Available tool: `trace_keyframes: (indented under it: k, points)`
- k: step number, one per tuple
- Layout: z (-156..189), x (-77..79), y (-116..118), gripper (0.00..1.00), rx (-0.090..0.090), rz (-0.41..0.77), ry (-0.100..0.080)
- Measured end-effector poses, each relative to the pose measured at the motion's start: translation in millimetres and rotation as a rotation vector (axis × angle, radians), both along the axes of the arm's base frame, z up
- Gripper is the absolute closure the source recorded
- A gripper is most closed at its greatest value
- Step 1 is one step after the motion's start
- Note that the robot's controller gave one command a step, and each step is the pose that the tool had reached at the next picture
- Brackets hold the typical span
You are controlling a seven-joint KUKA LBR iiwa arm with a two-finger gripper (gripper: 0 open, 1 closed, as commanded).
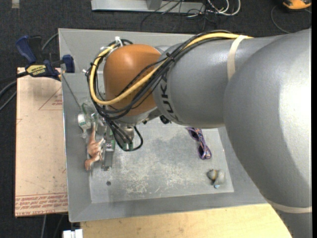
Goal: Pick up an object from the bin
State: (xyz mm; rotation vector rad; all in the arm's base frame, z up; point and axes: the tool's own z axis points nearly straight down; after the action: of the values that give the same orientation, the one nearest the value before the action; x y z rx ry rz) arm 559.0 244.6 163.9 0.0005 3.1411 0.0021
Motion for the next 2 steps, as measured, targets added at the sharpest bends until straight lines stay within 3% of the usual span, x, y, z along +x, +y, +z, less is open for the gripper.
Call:
trace_keyframes:
  k: [1,2]
  points:
    - [-84.1,-1.4,4.4,0.00,0.002,0.180,-0.002]
    - [-95.0,-1.8,5.7,0.00,0.001,0.259,-0.017]
